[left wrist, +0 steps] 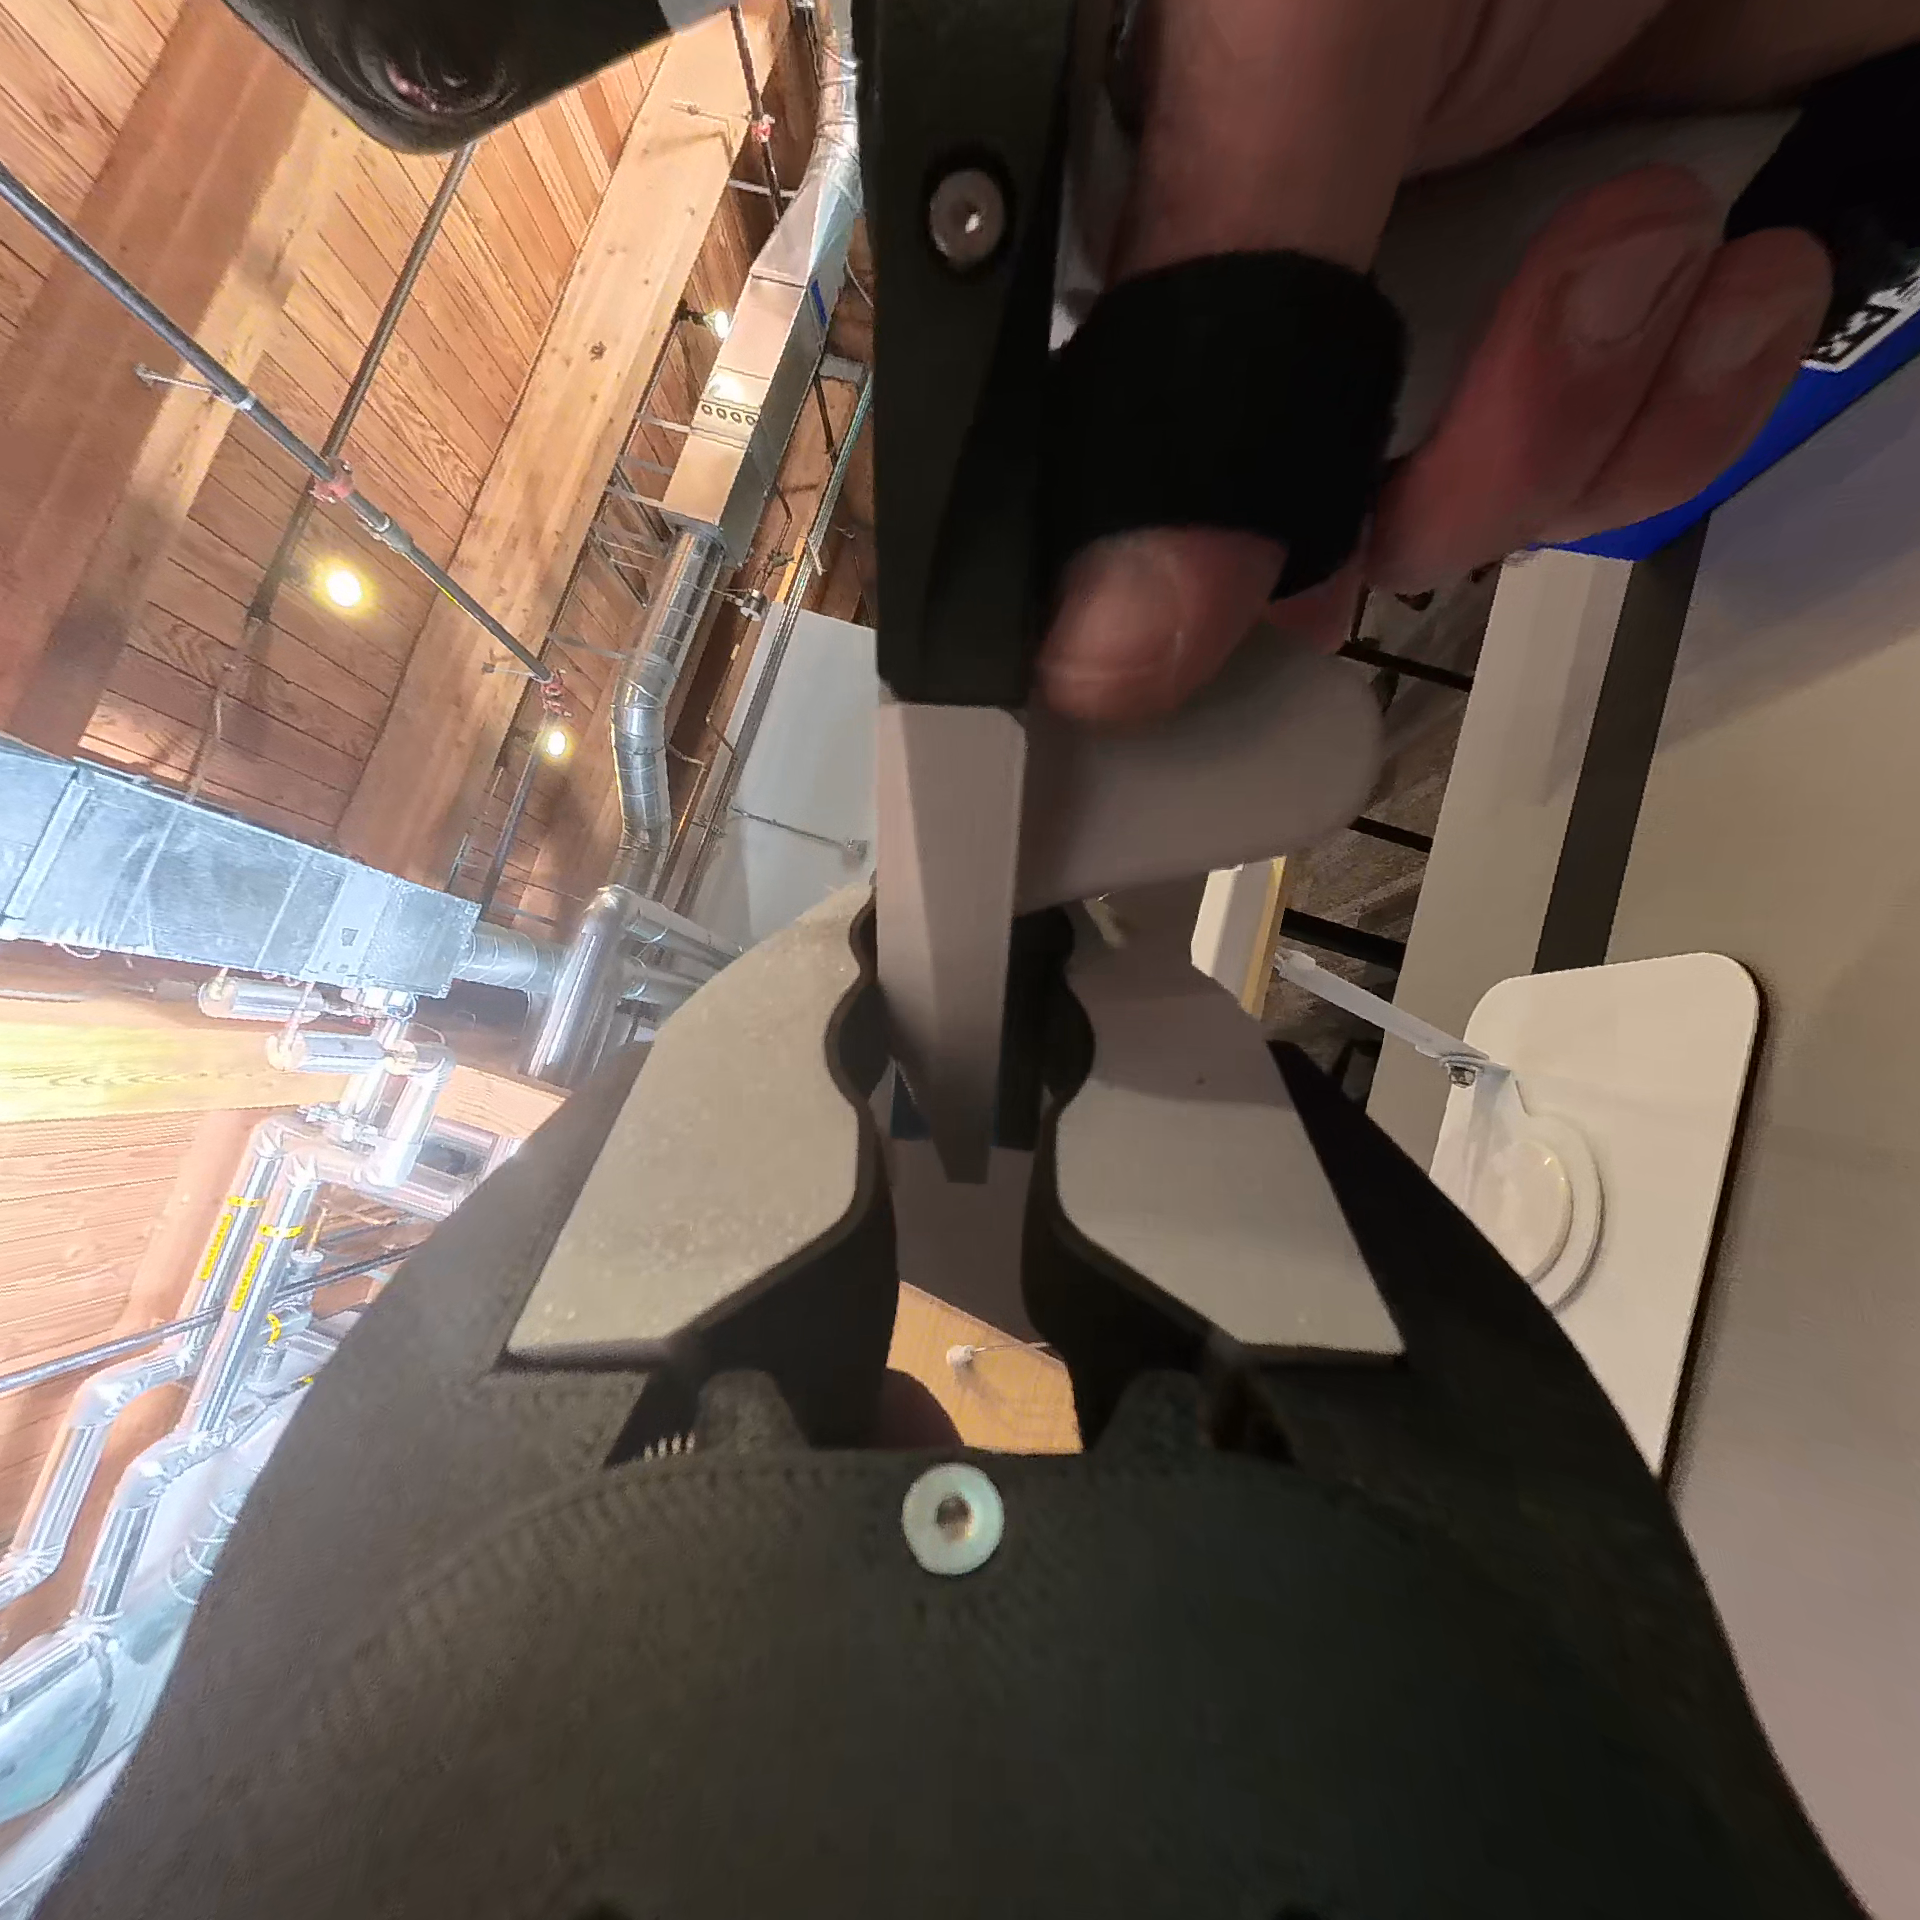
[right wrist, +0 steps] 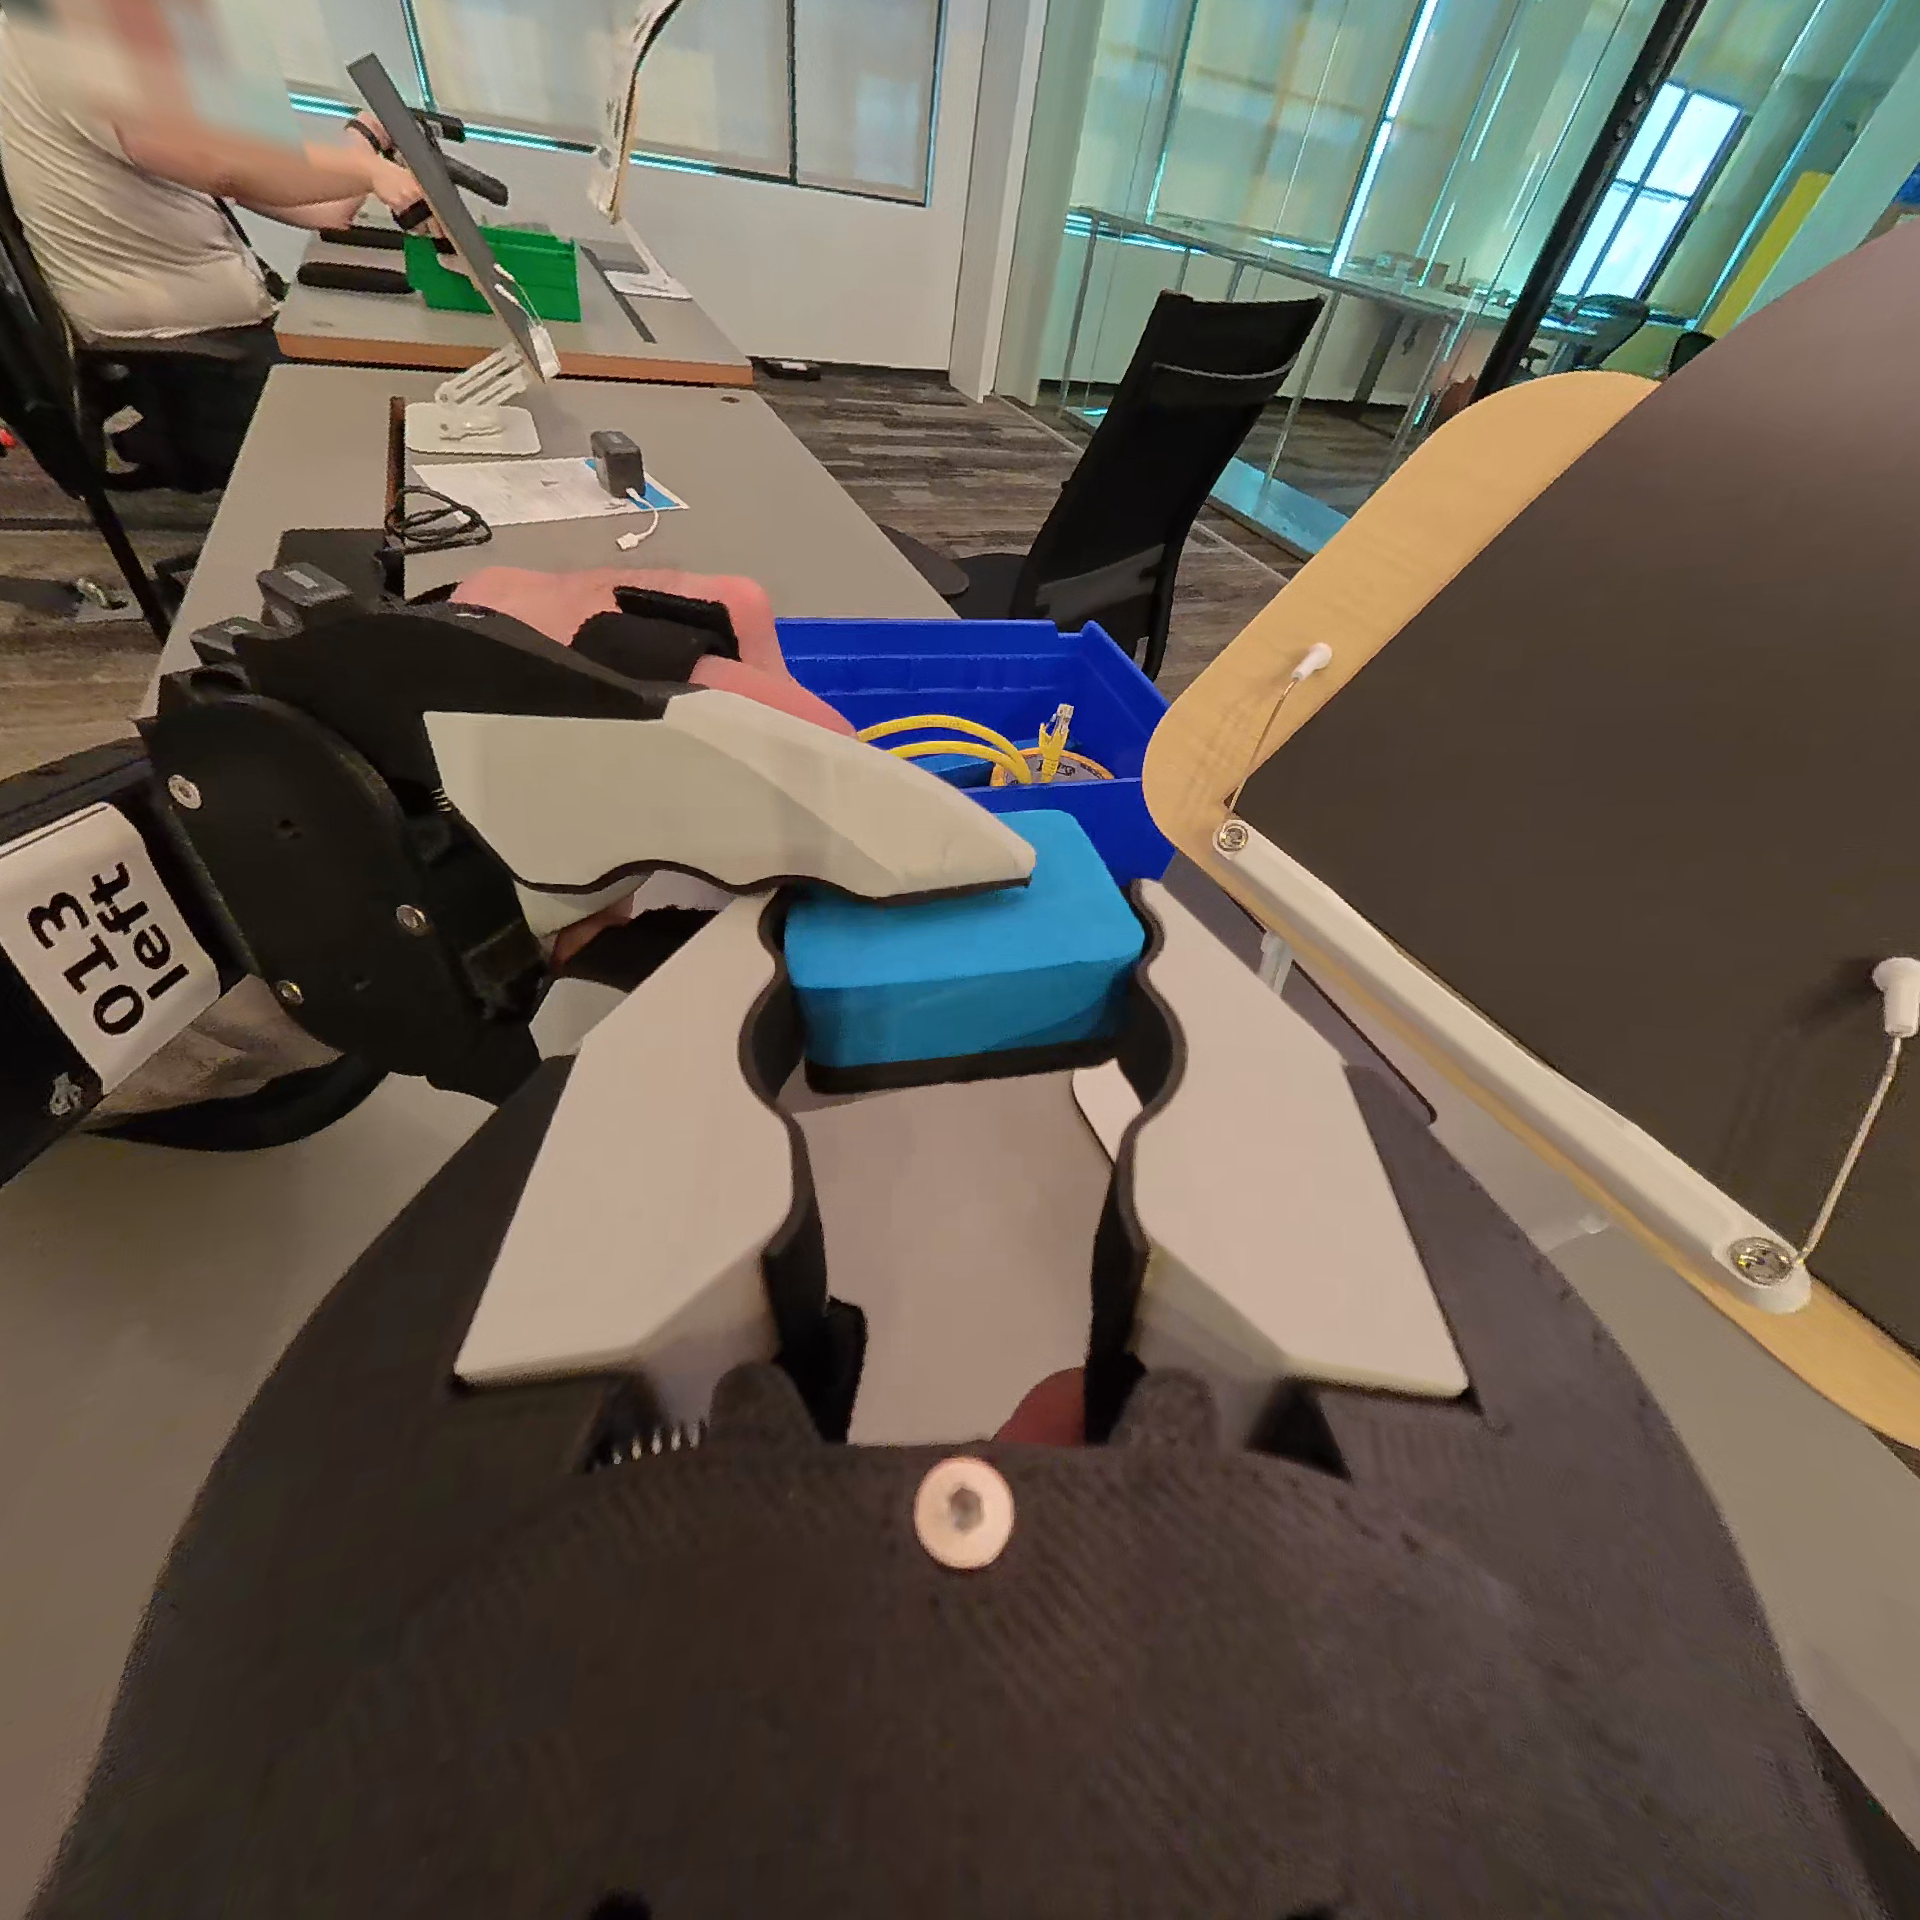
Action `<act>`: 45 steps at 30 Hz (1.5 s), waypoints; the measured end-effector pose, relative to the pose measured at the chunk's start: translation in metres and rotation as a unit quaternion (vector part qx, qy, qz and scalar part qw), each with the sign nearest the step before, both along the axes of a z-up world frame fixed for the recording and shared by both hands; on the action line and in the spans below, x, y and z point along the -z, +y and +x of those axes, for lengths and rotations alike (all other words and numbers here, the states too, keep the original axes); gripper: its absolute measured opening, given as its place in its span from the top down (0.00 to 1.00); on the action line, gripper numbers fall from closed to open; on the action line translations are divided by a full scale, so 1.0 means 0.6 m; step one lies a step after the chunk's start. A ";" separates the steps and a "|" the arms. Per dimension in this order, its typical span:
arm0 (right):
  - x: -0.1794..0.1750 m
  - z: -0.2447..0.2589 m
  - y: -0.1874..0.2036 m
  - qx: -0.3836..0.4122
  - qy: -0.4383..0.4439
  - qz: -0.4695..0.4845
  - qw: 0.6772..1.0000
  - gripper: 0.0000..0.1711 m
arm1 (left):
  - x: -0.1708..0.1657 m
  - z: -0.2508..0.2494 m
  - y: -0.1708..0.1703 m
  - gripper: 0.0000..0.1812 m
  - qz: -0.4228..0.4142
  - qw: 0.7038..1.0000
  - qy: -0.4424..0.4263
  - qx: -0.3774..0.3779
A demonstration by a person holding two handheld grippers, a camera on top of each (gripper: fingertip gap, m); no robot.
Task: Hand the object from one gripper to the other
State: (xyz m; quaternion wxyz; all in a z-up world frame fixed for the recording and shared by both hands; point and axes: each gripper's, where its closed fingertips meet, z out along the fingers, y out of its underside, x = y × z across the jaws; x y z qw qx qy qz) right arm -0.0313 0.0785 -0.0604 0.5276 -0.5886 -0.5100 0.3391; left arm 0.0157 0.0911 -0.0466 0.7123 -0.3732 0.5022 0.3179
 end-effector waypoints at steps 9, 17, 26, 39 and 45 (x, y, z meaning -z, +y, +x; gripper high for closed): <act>-0.012 0.003 -0.003 -0.021 0.033 -0.026 0.999 0.66 | -0.003 -0.006 0.002 0.80 -0.008 1.000 -0.007 0.006; -0.026 0.008 -0.018 -0.072 0.074 -0.072 0.992 0.66 | -0.017 -0.015 -0.001 0.84 -0.020 0.998 -0.058 0.025; -0.028 0.017 -0.028 -0.099 0.075 -0.083 0.989 0.66 | -0.014 -0.010 -0.009 0.86 -0.018 0.997 -0.055 0.040; -0.056 0.045 -0.096 -0.286 0.153 -0.175 0.930 0.54 | -0.024 0.019 -0.064 0.86 -0.037 0.985 -0.068 0.156; -0.065 0.072 -0.109 -0.342 0.176 -0.191 0.903 0.58 | -0.038 0.025 -0.086 0.86 -0.040 0.978 -0.085 0.188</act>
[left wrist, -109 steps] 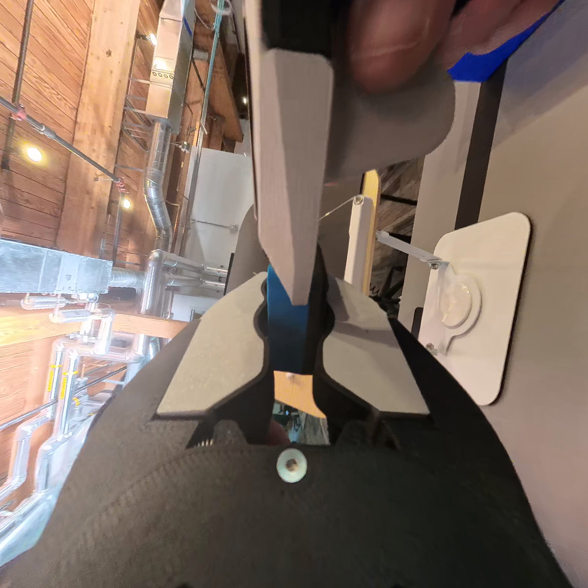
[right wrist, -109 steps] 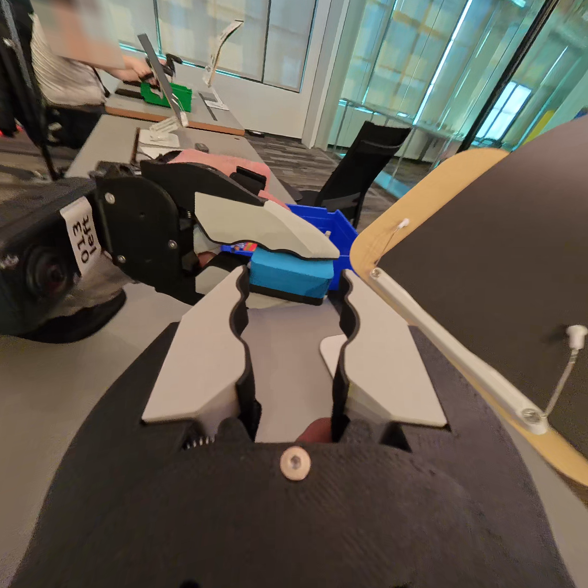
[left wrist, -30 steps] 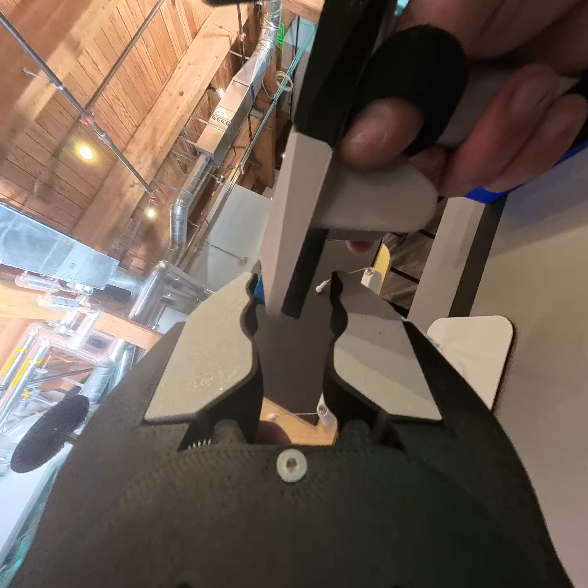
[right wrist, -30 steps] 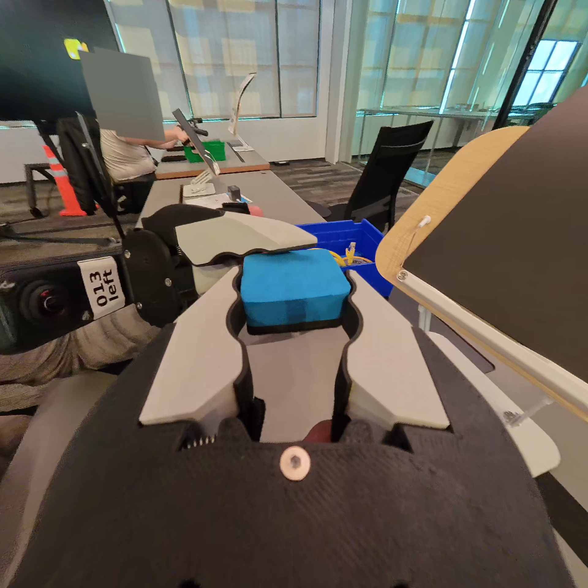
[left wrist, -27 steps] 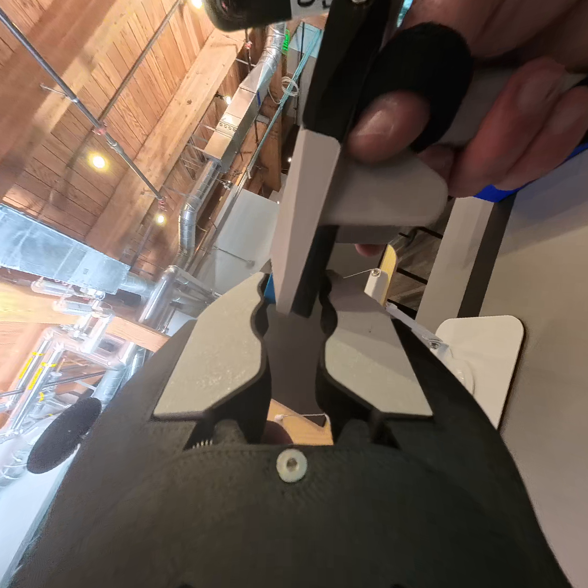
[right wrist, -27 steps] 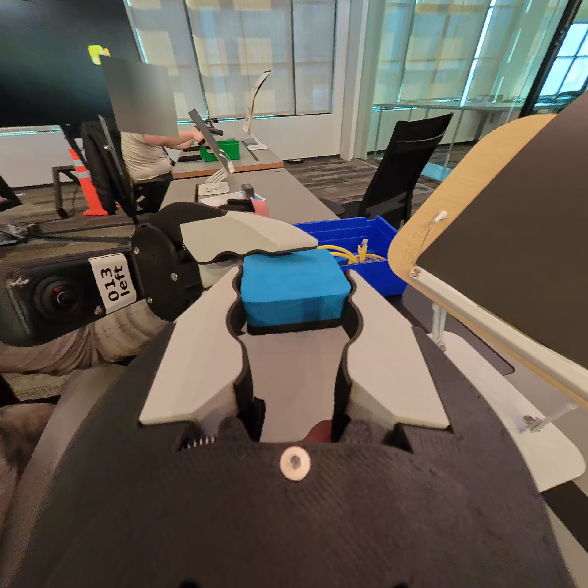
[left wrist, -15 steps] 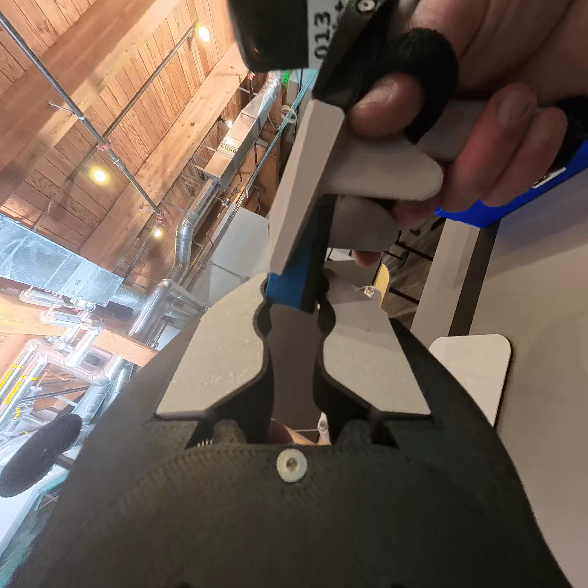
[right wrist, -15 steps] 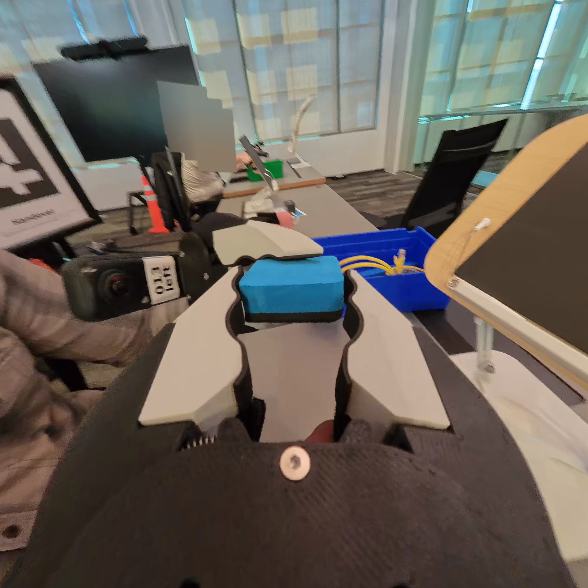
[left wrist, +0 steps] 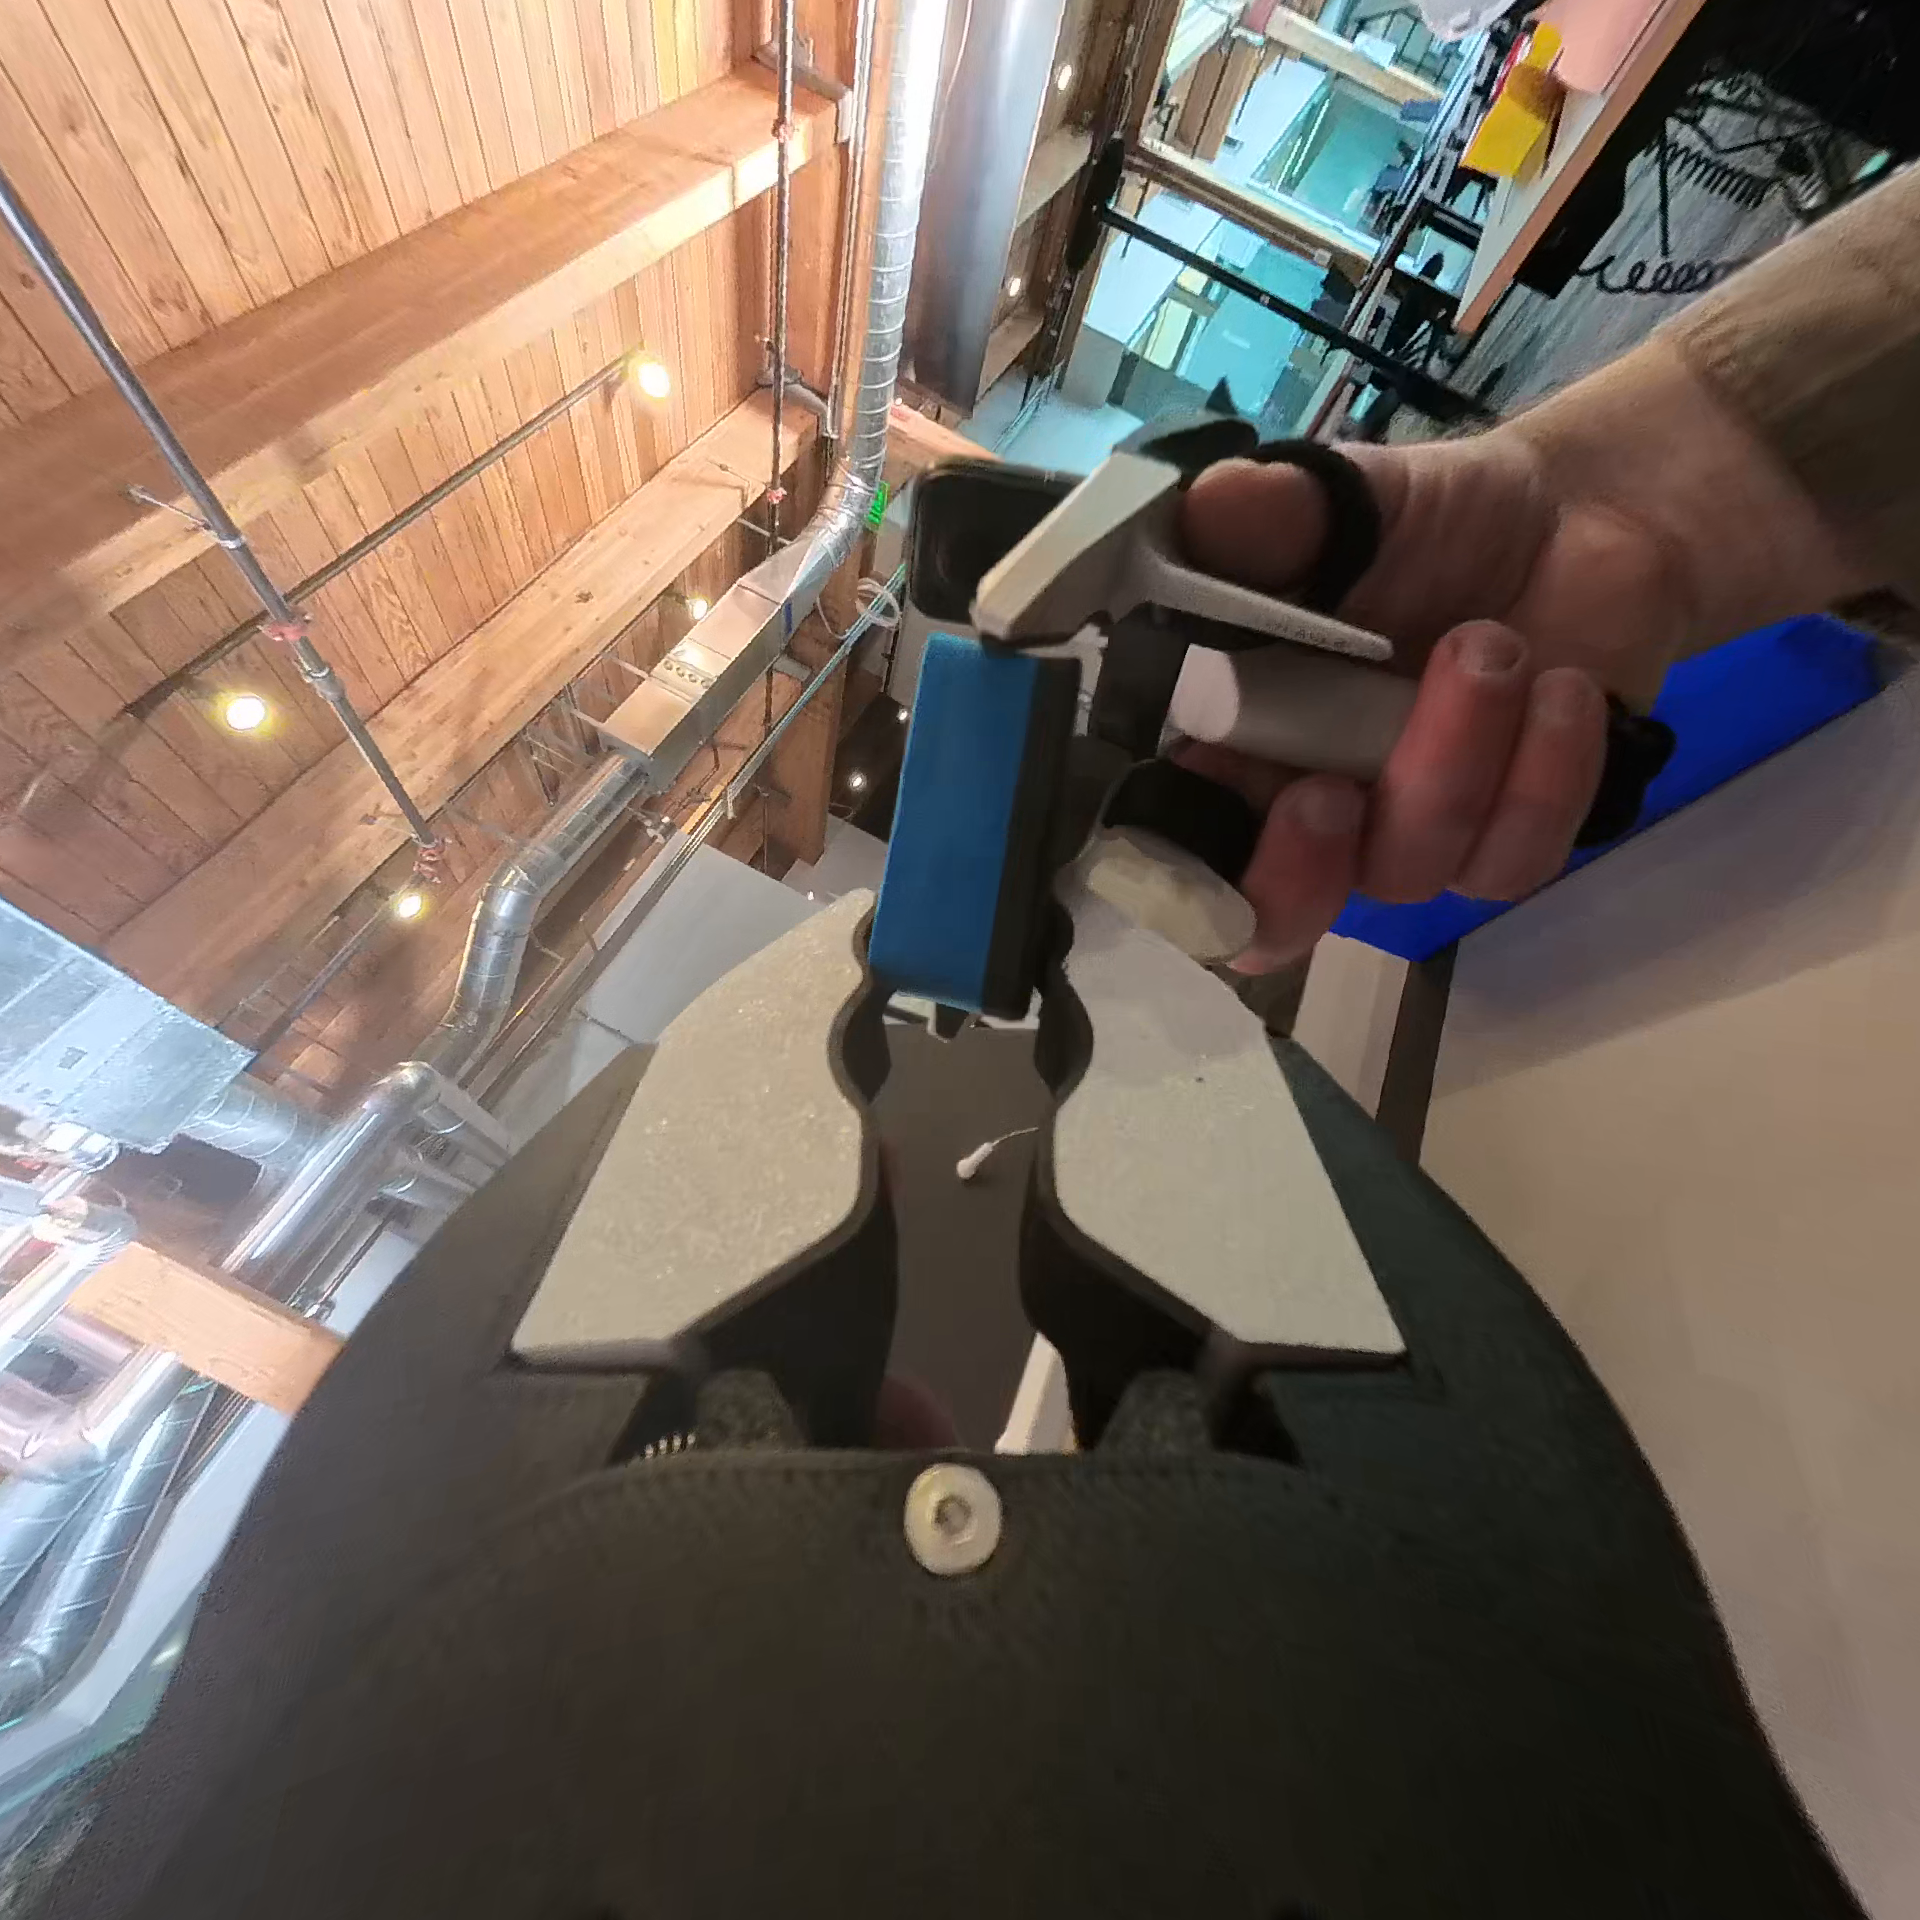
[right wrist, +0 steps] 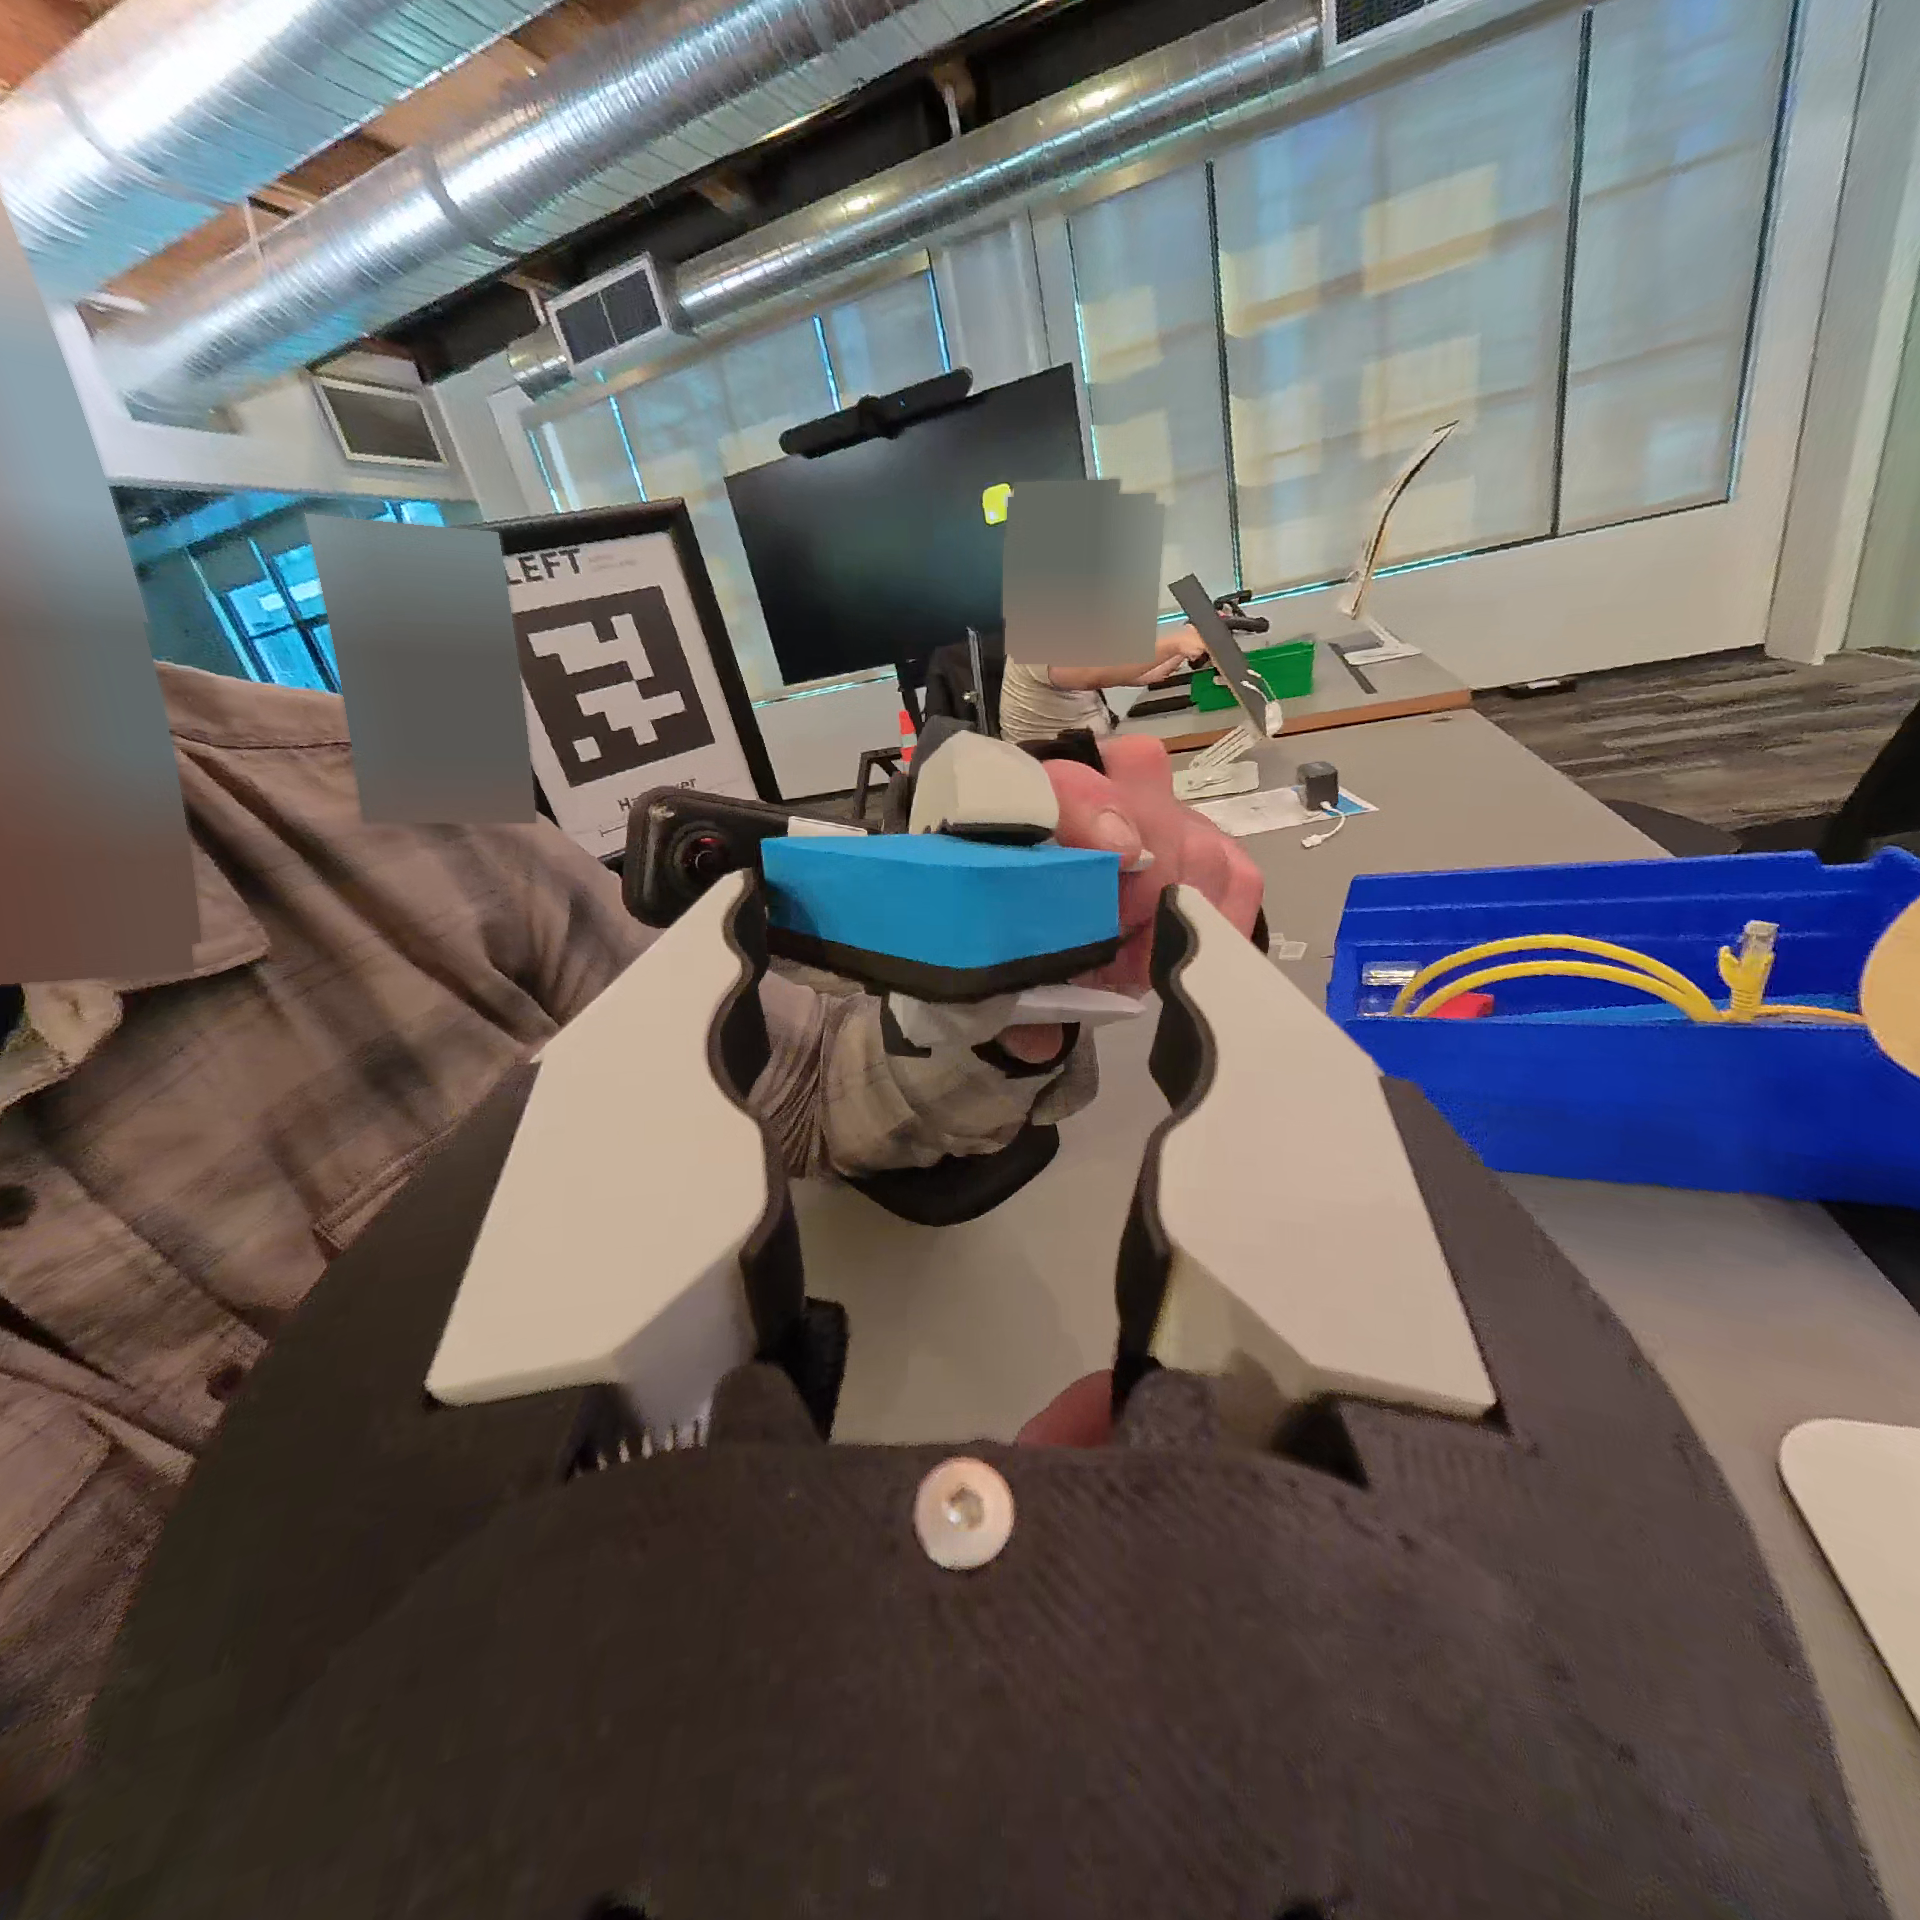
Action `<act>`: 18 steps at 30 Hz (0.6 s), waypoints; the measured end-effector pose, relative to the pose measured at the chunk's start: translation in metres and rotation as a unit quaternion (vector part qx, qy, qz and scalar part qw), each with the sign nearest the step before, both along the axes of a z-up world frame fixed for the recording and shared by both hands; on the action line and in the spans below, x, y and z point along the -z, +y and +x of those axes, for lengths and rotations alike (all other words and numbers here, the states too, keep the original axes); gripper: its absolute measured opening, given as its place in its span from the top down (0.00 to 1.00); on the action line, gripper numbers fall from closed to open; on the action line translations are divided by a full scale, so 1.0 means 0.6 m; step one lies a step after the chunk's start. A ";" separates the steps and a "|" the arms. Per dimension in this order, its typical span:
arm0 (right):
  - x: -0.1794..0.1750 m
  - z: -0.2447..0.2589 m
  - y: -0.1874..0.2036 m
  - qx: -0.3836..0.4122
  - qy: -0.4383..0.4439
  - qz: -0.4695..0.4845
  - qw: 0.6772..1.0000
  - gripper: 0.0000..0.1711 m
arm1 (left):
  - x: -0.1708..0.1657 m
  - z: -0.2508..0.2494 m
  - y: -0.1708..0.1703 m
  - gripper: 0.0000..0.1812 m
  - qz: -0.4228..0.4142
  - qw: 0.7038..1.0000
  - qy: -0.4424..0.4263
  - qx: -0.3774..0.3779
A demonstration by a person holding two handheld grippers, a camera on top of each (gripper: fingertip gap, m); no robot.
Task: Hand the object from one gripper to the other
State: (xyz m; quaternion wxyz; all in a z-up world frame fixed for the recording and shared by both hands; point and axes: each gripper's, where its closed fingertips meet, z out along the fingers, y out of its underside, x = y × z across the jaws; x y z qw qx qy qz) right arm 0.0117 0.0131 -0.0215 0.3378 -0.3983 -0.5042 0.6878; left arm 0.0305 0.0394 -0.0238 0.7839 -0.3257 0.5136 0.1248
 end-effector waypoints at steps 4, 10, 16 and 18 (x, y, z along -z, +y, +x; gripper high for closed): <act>0.001 0.004 -0.013 -0.033 0.007 -0.006 0.999 0.60 | 0.002 0.006 -0.009 0.87 0.003 1.000 0.003 0.017; 0.003 0.016 -0.026 -0.088 0.029 -0.027 0.995 0.64 | 0.005 0.014 -0.025 0.87 0.013 0.999 0.014 0.044; 0.013 0.018 -0.054 -0.148 0.033 -0.031 0.988 0.57 | 0.013 0.032 -0.054 0.87 0.016 0.996 0.044 0.082; 0.012 0.029 -0.075 -0.179 0.043 -0.016 0.983 0.61 | 0.016 0.040 -0.066 0.87 0.010 0.994 0.057 0.094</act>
